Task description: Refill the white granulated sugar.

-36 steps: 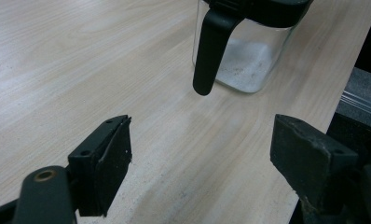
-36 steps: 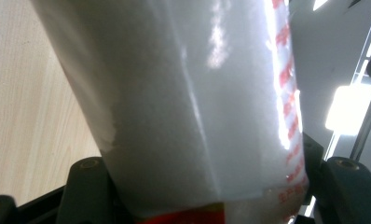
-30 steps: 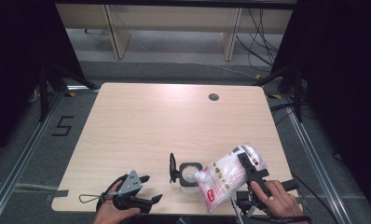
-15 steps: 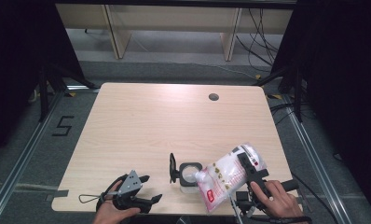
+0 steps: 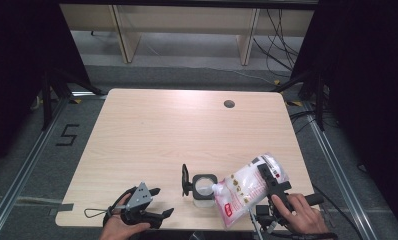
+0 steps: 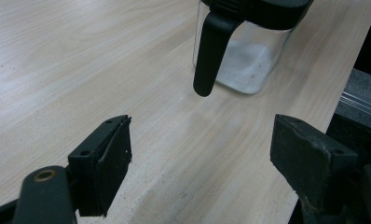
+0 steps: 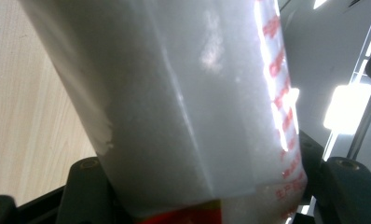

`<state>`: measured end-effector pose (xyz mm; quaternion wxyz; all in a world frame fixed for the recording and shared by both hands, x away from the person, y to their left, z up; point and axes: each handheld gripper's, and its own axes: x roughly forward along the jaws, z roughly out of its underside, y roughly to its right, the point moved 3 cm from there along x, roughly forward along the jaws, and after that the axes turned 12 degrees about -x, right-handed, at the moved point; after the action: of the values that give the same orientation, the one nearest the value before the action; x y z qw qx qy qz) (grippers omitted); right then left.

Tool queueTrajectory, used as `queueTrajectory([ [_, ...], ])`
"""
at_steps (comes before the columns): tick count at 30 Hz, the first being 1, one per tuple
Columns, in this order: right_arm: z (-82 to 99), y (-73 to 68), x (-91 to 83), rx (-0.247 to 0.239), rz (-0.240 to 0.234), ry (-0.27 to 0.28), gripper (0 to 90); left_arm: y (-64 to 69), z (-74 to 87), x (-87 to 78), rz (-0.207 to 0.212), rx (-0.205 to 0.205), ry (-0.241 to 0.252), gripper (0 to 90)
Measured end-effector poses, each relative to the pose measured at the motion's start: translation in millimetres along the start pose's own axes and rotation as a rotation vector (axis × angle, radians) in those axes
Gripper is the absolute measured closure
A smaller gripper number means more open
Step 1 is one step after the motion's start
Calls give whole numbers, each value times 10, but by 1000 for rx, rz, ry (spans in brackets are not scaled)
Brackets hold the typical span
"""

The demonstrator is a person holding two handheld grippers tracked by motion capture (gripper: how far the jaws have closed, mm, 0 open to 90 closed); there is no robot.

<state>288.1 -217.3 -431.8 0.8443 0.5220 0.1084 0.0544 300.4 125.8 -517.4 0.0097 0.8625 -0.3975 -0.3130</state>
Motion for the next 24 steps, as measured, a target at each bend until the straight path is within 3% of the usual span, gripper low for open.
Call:
queueTrajectory([
  [1, 3, -27, -11, 35, -15, -12, 380, 4, 2, 1, 3, -4, 0, 201],
  [4, 7, -1, -30, 1, -18, -5, 380, 3, 2, -2, 1, -6, 0, 200],
  [7, 14, -15, -42, 31, -26, -13, 379, 5, 0, -4, 2, -2, 1, 200],
  [8, 20, 15, -34, 6, -6, -6, 380, 6, 4, -4, 3, -1, -1, 200],
  [13, 38, -11, -36, 19, -30, -22, 380, 2, 1, 0, 2, 1, -2, 200],
  [15, 27, -14, -30, 30, -9, -7, 380, -3, -4, 11, 3, 18, 6, 200],
  [18, 10, 12, -42, 13, -16, -6, 380, -3, -3, 1, 1, 14, -3, 200],
  [19, 10, 32, -58, 2, -49, -22, 380, 3, 1, 4, 2, 3, -1, 200],
  [20, 13, 14, -56, 27, -42, -23, 380, 2, 1, 2, 0, 5, 0, 200],
  [21, 15, 36, -59, 6, -45, -29, 380, -3, -2, -2, -1, 10, -2, 200],
  [24, 40, 18, -52, 12, -53, -31, 380, 4, 3, 2, 2, 3, -5, 200],
])
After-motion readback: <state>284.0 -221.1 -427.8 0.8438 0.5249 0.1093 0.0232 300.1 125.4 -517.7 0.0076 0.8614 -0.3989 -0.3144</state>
